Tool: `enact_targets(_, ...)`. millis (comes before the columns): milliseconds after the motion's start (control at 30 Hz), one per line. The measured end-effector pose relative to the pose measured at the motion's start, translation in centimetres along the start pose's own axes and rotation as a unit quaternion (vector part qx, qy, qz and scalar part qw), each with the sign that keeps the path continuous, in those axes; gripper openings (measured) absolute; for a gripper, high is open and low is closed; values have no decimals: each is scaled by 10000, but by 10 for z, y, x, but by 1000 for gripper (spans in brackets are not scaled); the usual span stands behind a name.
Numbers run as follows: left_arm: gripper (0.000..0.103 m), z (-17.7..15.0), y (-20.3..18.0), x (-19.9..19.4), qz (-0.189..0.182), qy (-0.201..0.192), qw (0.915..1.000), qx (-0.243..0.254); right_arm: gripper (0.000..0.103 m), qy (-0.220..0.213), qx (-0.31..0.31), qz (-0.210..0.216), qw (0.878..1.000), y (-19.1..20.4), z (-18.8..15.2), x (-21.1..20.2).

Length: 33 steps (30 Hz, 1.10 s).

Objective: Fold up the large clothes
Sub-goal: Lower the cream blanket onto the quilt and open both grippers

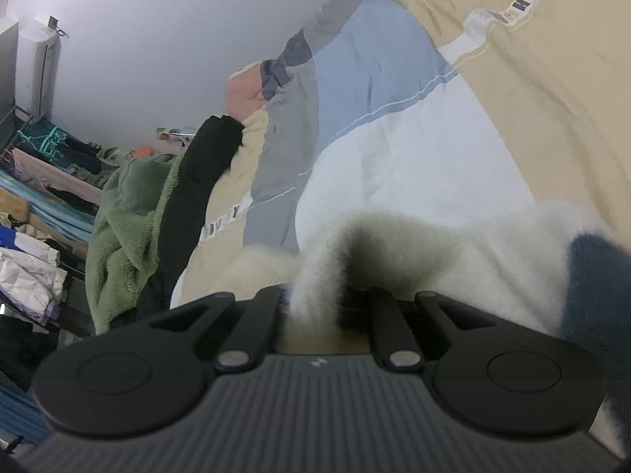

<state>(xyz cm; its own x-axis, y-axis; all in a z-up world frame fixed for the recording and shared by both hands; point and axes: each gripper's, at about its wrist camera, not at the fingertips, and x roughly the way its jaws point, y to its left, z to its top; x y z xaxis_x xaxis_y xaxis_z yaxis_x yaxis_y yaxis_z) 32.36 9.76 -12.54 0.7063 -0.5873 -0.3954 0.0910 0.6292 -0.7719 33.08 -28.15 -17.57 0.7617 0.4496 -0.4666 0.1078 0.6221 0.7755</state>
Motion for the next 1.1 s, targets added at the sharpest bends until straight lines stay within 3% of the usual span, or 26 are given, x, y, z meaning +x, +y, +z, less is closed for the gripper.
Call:
enact_targets(33, 24, -1, -3, -2, -3, 22, 10000, 50, 13, -2, -43, -7, 10000, 2, -1, -3)
enact_targets(67, 37, -3, -6, -6, -35, 46, 9999, 104, 16, -7, -103, -24, 9999, 4, -3, -6)
enact_targets(100, 44, -6, -11, -11, -107, 37, 9998, 187, 26, -17, -149, -34, 9999, 7, -4, -8)
enact_targets(133, 54, -7, -16, -16, -135, -24, 9996, 265, 47, -34, -189, -7, 9998, 10, -5, -13)
enact_targets(200, 61, -12, -29, -31, -81, -238, 9983, 528, 66, -98, -321, 166, 9993, 19, -11, -26)
enact_targets(267, 69, -16, -42, -46, -135, -331, 9969, 704, 67, -127, -644, 320, 9973, 31, -17, -42)
enact_targets(367, 74, -27, -63, -71, -200, -486, 9926, 1094, 67, -226, -1072, 384, 9932, 47, -28, -66)
enact_targets(500, 74, -48, -84, -87, 263, -410, 9819, 1828, 67, -314, -1313, 299, 9904, 54, -40, -90)
enact_targets(567, 74, -60, -90, -87, 489, -341, 9749, 2146, 67, -324, -1494, 113, 9882, 56, -43, -96)
enact_targets(700, 74, -69, -85, -69, 903, -84, 9694, 2283, 67, -212, -1955, -563, 9789, 59, -47, -86)
enact_targets(800, 74, -72, -79, -46, 1242, 81, 9608, 2477, 66, -145, -2424, -1110, 9637, 57, -53, -65)
enact_targets(900, 74, -74, -77, -28, 1638, 64, 9479, 2733, 64, -7, -3063, -1661, 9373, 56, -58, -40)
enact_targets(1000, 73, -72, -74, -19, 1865, 2, 9403, 2846, 65, 72, -3374, -1811, 9238, 56, -60, -23)
enact_targets(1100, 64, -69, -70, -14, 2038, -43, 9373, 2827, 63, 127, -3771, -1938, 9056, 59, -64, -12)
